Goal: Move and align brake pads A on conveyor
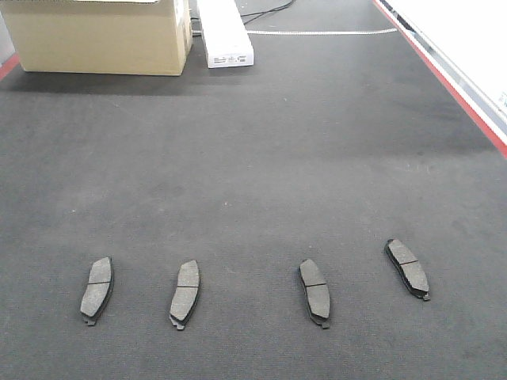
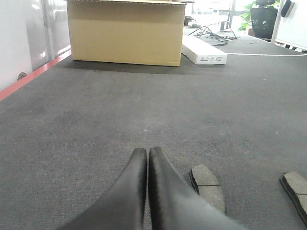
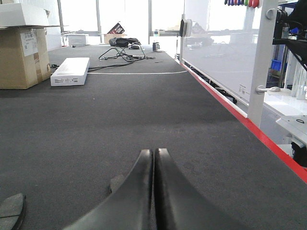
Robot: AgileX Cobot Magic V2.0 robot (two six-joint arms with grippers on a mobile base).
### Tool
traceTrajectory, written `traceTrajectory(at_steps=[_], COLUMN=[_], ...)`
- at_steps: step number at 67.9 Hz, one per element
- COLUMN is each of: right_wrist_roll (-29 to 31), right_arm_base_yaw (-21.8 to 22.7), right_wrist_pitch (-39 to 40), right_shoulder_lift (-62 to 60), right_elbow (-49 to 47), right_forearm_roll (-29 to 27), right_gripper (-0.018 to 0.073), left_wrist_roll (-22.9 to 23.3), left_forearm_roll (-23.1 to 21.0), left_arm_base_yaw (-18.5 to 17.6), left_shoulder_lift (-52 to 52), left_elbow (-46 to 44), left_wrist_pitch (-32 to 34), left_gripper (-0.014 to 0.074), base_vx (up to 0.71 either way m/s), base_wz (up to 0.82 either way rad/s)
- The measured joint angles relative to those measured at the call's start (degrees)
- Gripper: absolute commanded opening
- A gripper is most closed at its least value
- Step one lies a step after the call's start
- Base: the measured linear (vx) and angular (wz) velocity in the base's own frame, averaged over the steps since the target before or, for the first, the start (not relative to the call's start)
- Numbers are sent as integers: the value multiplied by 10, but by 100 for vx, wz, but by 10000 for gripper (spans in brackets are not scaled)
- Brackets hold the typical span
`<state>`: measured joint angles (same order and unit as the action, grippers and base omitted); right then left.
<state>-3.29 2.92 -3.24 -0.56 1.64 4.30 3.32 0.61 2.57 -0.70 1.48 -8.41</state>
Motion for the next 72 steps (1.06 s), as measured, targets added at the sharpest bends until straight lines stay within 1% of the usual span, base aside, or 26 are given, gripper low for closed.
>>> traceTrajectory(at_steps=[72], right_wrist_roll=[0], right_arm_base_yaw=[0], right_wrist_pitch=[0], right_shoulder_lift=[0], right_elbow=[0], right_forearm_roll=[0], right_gripper=[-11], left_wrist_roll=[0], left_forearm_roll=[0], left_arm_base_yaw=[0], left_shoulder_lift=[0], left_elbow=[0], left_wrist_pitch=[0], left_gripper=[-6], base_vx=[0], base_wz=[0])
